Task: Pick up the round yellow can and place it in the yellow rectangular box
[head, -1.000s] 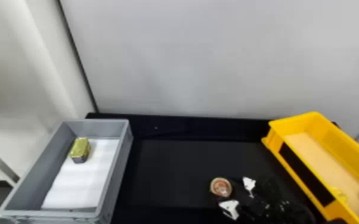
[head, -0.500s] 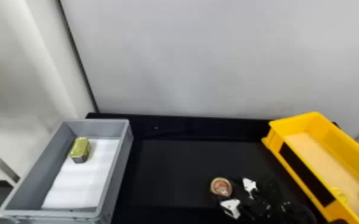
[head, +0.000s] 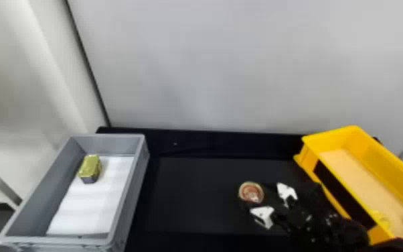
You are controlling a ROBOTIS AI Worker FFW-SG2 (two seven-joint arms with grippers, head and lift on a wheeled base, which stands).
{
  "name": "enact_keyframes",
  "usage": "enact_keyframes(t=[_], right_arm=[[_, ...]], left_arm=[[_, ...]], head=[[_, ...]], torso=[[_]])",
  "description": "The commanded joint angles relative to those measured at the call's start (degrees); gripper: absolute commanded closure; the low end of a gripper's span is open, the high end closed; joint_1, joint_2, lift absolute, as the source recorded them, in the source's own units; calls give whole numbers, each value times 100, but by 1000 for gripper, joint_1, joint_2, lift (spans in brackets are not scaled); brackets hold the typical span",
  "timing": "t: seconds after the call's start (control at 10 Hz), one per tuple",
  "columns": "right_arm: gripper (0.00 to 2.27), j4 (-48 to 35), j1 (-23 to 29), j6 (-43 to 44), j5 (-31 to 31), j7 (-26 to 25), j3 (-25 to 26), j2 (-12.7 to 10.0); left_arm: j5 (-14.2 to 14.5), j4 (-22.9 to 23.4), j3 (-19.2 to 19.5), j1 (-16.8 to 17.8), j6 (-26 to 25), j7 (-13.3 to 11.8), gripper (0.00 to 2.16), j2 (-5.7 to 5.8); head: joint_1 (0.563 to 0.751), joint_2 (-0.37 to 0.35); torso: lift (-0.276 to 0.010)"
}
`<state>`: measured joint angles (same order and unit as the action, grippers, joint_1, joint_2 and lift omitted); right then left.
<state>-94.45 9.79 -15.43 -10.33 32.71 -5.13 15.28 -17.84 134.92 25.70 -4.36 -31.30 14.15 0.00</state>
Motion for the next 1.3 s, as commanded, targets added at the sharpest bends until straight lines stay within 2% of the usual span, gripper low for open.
enact_keyframes(t=[0.0,0.3,0.7,1.2], right_arm=[[714,-777,85,-198,145,9,152,54],[713,-1445,85,-312,180,-62,389,54],[713,-2096,252,-558,-84,-220,1049,45],[713,-2025,278,-383,-550,-369,1919,-16]], left_arm=[[0,-10,-2,-4,0,1,30,-15],[0,-19,-20,5,0,1,30,-15],[0,-19,-11,-4,0,1,30,-15],[0,-19,-11,-4,0,1,30,-15]], head=[[694,14],[694,14],[694,14],[694,14]], torso=[[-61],[-61],[-61],[-61]])
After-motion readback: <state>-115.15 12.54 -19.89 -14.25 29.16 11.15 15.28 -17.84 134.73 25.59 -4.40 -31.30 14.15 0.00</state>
